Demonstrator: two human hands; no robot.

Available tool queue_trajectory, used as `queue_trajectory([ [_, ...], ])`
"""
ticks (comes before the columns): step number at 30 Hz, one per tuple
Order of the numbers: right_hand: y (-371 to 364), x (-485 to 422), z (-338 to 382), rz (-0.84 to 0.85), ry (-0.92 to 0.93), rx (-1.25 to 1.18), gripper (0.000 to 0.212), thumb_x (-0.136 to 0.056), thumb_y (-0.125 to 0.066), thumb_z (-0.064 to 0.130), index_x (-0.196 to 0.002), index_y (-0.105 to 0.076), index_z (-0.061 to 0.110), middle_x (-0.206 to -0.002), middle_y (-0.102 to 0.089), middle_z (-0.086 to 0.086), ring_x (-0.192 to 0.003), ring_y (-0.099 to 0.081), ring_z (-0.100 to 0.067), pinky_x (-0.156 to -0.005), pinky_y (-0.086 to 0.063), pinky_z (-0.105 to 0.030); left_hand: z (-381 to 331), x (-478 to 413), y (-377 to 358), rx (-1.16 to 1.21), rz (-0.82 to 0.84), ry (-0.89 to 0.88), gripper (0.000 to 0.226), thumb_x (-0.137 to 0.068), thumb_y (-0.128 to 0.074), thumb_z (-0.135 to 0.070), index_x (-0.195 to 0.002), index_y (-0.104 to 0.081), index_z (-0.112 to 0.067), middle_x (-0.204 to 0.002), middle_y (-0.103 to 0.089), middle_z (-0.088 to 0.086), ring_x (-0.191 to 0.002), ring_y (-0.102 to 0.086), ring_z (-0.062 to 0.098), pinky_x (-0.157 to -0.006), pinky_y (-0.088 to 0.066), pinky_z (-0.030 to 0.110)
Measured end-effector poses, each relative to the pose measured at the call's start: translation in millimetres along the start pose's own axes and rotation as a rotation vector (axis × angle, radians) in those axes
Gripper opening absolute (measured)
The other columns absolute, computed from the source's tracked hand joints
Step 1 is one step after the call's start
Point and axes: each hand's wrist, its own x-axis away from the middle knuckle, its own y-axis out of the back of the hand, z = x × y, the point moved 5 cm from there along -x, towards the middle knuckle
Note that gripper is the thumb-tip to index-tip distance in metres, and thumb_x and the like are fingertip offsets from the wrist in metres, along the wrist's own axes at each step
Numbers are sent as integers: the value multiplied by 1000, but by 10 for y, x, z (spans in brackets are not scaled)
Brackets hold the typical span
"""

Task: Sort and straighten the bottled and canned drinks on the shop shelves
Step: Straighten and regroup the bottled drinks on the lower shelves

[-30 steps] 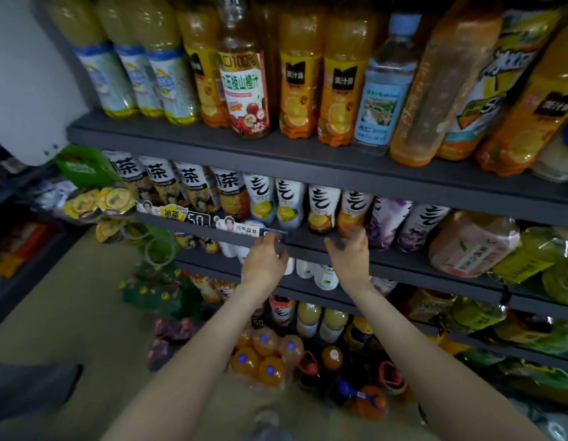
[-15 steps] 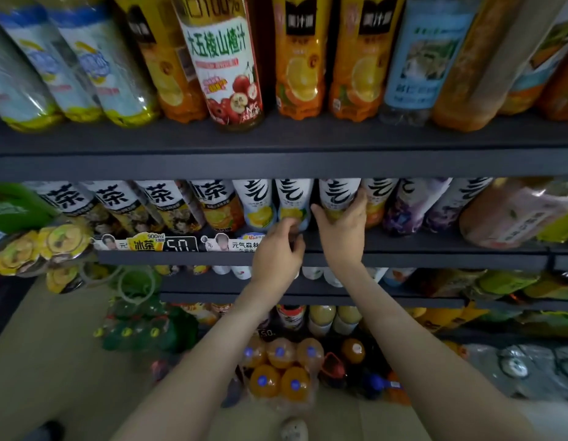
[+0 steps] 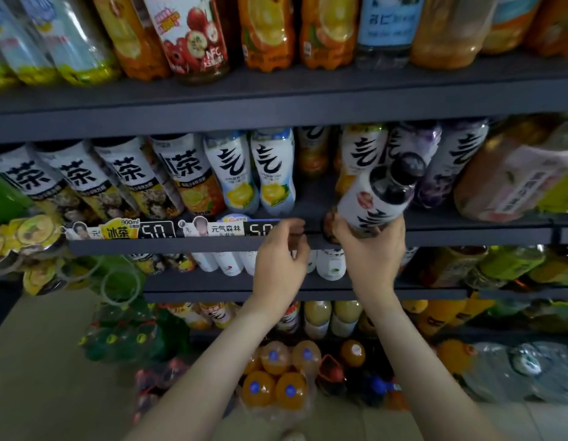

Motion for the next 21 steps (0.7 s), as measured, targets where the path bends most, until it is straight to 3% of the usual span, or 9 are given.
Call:
queue_trajectory([
  [2, 184, -55, -45, -23, -12, -28, 68, -72, -79, 33, -130, -49, 14, -123, -56, -1, -114, -54, -10, -84, -48, -14, -60, -33, -102, 26, 4, -12, 24, -91, -57, -9, -115, -58, -8, -107, -64, 1, -92, -58, 6, -79, -41, 5],
  [4, 329, -145, -68, -32, 2, -39, 66, -72, -79, 35, -129, -51, 16, -122, -57, 1, -112, -55, -7, -84, -48, -15, -112, -91, -205, 48, -14, -19, 25, -91, -58, -9, -116, -58, -7, -107, -63, 3, -90, -57, 6, -78, -40, 3],
  [6, 433, -233, -106, -41, 9, -60, 65, -71, -79, 36, -127, -52, 17, -121, -59, 1, -112, -57, -8, -87, -50, -21, -151, -179, -319, 60, -33, -23, 28, -91, -59, -12, -118, -56, -7, -110, -62, 5, -94, -60, 11, -83, -46, 13],
  [10, 520, -344, -217, -55, 1, -100, 59, -72, -81, 30, -123, -55, 15, -118, -61, -1, -110, -59, -8, -86, -51, -20, -196, -426, -554, 97, -62, 3, 37, -89, -63, -18, -123, -53, -7, -117, -62, 7, -105, -60, 17, -92, -49, 33],
  [14, 544, -420, -306, -66, -26, -149, 55, -73, -81, 26, -121, -56, 18, -117, -62, 1, -108, -59, -5, -86, -52, -20, -225, -664, -778, 164, -35, 85, 54, -87, -67, -23, -133, -45, -7, -130, -54, 9, -120, -51, 17, -99, -41, 26],
  [17, 535, -460, -326, -41, -7, -136, 53, -73, -79, 27, -120, -56, 17, -116, -62, -1, -107, -59, -6, -86, -53, -22, -229, -854, -921, 164, -3, 111, 68, -83, -71, -29, -138, -38, -8, -137, -49, 9, -128, -44, 20, -106, -39, 34],
  [21, 517, -512, -322, -7, -7, -112, 57, -73, -79, 30, -124, -55, 19, -119, -61, 0, -112, -57, -10, -89, -54, -28, -334, -1077, -1024, 132, 62, 146, 66, -76, -75, -28, -129, -41, -9, -125, -56, 8, -117, -52, 22, -93, -46, 35],
])
